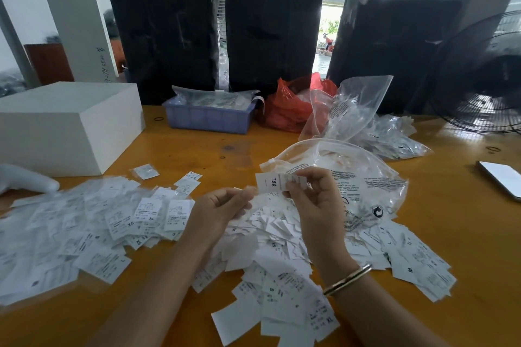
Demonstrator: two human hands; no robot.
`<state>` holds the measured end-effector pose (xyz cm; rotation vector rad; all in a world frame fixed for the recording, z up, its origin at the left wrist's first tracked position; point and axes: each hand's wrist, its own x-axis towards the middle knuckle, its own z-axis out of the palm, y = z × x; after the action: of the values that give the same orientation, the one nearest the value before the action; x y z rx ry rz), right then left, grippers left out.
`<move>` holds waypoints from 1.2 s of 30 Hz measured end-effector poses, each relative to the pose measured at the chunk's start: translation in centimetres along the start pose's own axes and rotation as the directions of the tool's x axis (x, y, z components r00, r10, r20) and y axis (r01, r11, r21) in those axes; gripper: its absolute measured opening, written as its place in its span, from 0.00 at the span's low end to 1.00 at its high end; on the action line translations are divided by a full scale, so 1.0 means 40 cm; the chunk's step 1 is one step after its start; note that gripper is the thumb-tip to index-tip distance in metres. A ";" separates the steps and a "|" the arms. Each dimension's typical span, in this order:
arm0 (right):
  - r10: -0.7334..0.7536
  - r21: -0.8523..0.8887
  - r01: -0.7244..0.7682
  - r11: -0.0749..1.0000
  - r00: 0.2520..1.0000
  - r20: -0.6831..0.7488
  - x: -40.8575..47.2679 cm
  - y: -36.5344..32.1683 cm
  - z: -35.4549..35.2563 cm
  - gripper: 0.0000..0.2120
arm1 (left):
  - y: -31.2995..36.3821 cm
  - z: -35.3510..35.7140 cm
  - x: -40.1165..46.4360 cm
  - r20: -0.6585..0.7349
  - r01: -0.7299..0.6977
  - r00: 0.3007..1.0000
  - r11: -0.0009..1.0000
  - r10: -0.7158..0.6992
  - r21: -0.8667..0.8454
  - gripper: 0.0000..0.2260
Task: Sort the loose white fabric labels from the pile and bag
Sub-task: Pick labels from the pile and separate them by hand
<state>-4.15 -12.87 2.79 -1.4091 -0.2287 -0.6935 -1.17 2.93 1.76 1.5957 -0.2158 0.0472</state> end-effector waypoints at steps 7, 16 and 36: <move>-0.036 -0.117 0.038 0.992 0.999 0.017 -0.004 0.001 0.003 0.13 | -0.004 -0.003 0.000 -0.007 0.022 1.000 1.000 -0.022 0.004 0.24; -0.059 -0.070 0.060 0.996 0.998 0.013 0.004 0.002 -0.005 0.14 | -0.005 -0.006 0.003 0.015 0.028 1.000 0.999 -0.027 -0.026 0.17; 0.106 -0.212 -0.077 0.974 0.985 0.134 -0.004 0.016 -0.017 0.11 | 0.002 -0.009 -0.003 -0.040 -0.002 0.999 0.999 0.001 -0.044 0.26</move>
<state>-4.08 -13.46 2.05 -1.6606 -0.2081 -0.5507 -1.25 3.28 1.85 1.5498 -0.1854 0.0754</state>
